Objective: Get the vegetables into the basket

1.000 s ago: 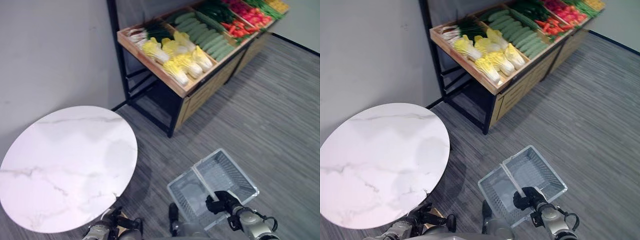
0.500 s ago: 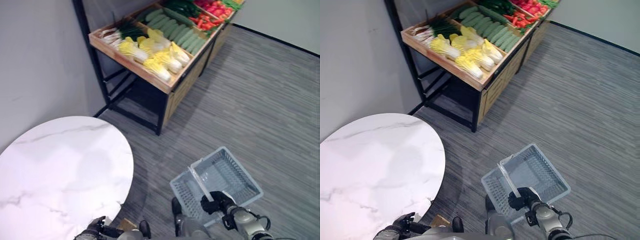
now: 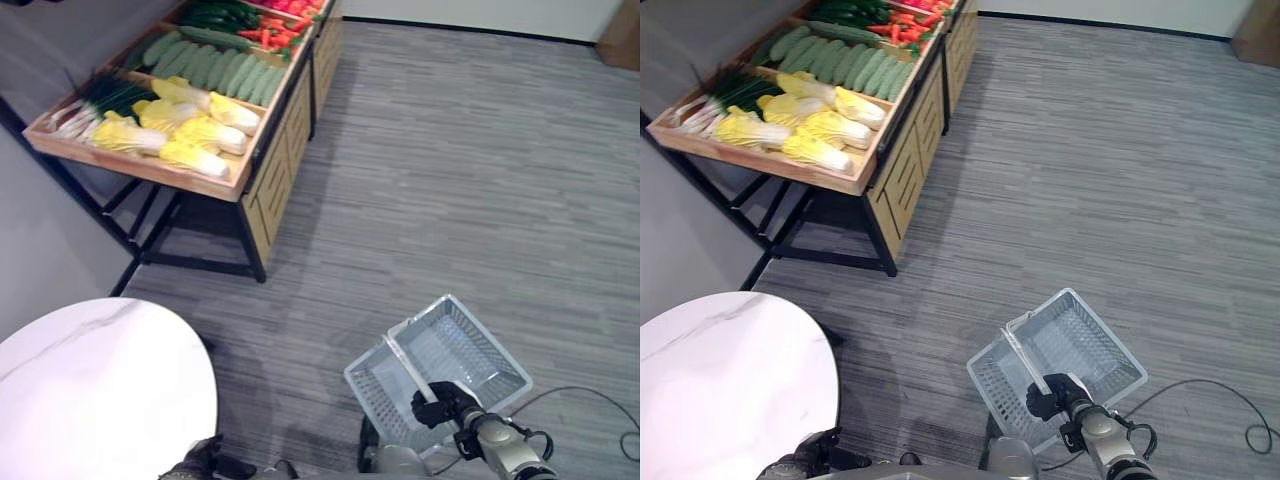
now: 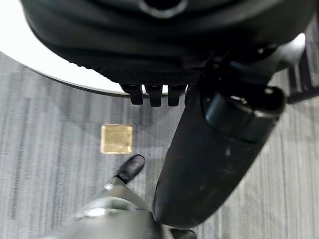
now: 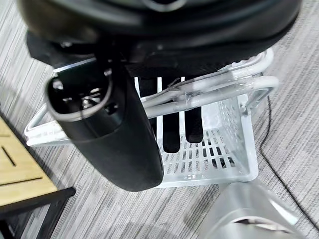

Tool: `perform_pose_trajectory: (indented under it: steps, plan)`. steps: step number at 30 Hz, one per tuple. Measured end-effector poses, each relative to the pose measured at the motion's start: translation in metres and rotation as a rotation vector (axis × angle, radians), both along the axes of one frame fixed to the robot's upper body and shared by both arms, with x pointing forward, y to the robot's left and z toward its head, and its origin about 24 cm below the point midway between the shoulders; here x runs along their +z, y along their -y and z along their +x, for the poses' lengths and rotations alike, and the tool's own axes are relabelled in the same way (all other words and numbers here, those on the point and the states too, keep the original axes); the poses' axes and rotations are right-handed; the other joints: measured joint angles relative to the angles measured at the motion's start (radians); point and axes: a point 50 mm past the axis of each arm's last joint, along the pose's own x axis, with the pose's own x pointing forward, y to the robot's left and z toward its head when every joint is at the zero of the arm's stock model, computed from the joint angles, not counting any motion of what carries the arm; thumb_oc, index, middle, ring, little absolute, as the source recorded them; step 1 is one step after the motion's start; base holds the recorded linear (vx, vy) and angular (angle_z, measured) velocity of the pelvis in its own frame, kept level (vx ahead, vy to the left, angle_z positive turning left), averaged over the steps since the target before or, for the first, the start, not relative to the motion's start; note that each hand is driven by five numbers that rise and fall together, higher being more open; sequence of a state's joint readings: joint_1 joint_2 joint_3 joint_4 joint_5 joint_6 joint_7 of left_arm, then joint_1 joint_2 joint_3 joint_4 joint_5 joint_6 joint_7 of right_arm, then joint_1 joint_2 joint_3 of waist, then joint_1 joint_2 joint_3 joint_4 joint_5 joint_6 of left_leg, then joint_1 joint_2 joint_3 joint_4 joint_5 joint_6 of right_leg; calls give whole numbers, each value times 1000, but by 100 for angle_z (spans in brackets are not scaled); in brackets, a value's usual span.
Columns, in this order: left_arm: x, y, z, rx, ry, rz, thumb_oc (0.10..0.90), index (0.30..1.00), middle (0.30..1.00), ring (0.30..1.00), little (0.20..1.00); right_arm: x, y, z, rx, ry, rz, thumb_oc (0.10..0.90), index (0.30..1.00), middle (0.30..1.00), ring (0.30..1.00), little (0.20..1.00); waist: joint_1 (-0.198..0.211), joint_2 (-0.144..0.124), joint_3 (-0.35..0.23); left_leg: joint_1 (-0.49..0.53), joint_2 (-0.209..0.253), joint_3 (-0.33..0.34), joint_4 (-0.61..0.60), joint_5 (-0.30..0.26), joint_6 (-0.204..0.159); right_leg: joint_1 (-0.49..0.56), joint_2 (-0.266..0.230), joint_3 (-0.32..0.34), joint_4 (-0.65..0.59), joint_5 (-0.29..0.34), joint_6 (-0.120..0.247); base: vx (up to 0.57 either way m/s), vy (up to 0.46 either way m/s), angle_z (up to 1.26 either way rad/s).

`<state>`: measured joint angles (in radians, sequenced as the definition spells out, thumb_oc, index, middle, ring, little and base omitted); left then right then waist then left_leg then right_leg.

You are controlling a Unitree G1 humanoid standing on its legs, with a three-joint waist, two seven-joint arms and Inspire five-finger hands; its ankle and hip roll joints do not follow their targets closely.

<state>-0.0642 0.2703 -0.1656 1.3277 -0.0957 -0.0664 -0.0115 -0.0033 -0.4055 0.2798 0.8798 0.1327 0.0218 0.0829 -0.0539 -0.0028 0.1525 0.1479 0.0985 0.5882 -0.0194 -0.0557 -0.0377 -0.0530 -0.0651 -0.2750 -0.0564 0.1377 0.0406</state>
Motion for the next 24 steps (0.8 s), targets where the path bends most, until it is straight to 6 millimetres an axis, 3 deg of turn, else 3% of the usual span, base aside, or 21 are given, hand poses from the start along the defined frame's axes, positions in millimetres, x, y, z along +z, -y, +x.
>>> perform_pose_trajectory:
  steps: [4,7,8,9,10,11,12,13,14,15,16,20,22,24]
  plan:
    - [0,4,4,-6,6,-13,900,1000,1000,1000,1000,-3,1,-7,-4,-21,-2,400,300,300,300,300,-18,-1,-11,-12,28,-5,21,0,-7,-1,22,-4,-1,-14,-18,118,-300,0]
    - [0,4,6,-3,2,-12,900,1000,1000,1000,1000,-4,-1,-8,10,-32,2,400,300,300,300,300,-15,-1,-11,-48,79,-9,138,-32,-15,-9,47,4,23,-44,-39,136,-353,-10]
    - [0,1,2,13,-13,-2,900,1000,1000,1000,1000,-5,-2,-9,10,-39,3,400,300,300,300,300,-10,-7,-6,-70,110,-34,238,-34,-23,-4,58,6,30,-64,-56,122,-390,-37]
    - [1,-6,0,57,-4,8,900,1000,1000,1000,1000,-8,-6,-12,21,-56,8,400,300,300,300,300,15,-15,-12,-123,158,-85,405,-28,-41,10,70,10,47,-83,-77,57,-174,-48]
    - [5,-10,9,78,52,2,900,1000,1000,1000,1000,-10,-6,-16,21,-71,14,400,300,300,300,300,38,-32,-3,-254,216,-233,683,24,-97,-3,81,29,105,-123,-128,22,110,-96]
    - [10,1,31,48,146,-34,900,1000,1000,1000,1000,-12,-4,-17,24,-85,0,400,300,300,300,300,66,-36,-3,-353,168,-380,786,-7,-109,-13,89,79,115,-113,-100,63,230,-102]
    - [10,7,36,24,147,-41,900,1000,1000,1000,1000,-8,-6,-9,42,-49,6,400,300,300,300,300,54,-40,-2,-380,82,-423,679,-64,-88,-21,84,91,89,-104,-72,89,213,-112]
    - [9,11,38,14,134,-45,900,1000,1000,1000,1000,-5,-10,-2,54,-27,16,400,300,300,300,300,45,-48,-3,-353,-9,-471,462,-84,-53,-23,79,109,69,-94,-56,87,222,-85]
    - [8,14,36,1,117,-44,900,1000,1000,1000,1000,-5,-11,-1,58,-28,23,400,300,300,300,300,32,-51,-1,-314,-65,-467,255,-62,-12,-28,83,104,59,-91,-52,68,214,-68]
    - [6,15,34,-1,107,-45,900,1000,1000,1000,1000,-6,-11,-2,59,-31,27,400,300,300,300,300,20,-52,-1,-296,-89,-463,164,-46,12,-29,89,103,58,-93,-55,57,264,-35]
    - [5,15,32,-12,77,-46,900,1000,1000,1000,1000,-11,-11,-14,44,-67,34,400,300,300,300,300,-6,-52,0,-288,-121,-411,119,-16,67,-23,115,95,56,-99,-66,52,277,-12]
    - [4,9,26,-7,61,-33,900,1000,1000,1000,1000,-24,-12,-33,-14,-155,30,400,300,300,300,300,-3,-88,7,-240,-133,-358,79,14,114,-15,145,111,62,-103,-76,30,195,-10]
    - [5,9,26,-7,63,-35,900,1000,1000,1000,1000,-29,-1,-47,-63,-223,-8,400,300,300,300,300,16,-86,14,-205,-139,-332,29,30,117,-11,151,143,62,-93,-89,23,262,-36]
    - [4,9,24,-7,55,-34,900,1000,1000,1000,1000,-30,6,-48,-95,-249,-33,400,300,300,300,300,20,-73,22,-188,-139,-324,7,32,119,-6,150,155,61,-99,-79,16,141,-31]
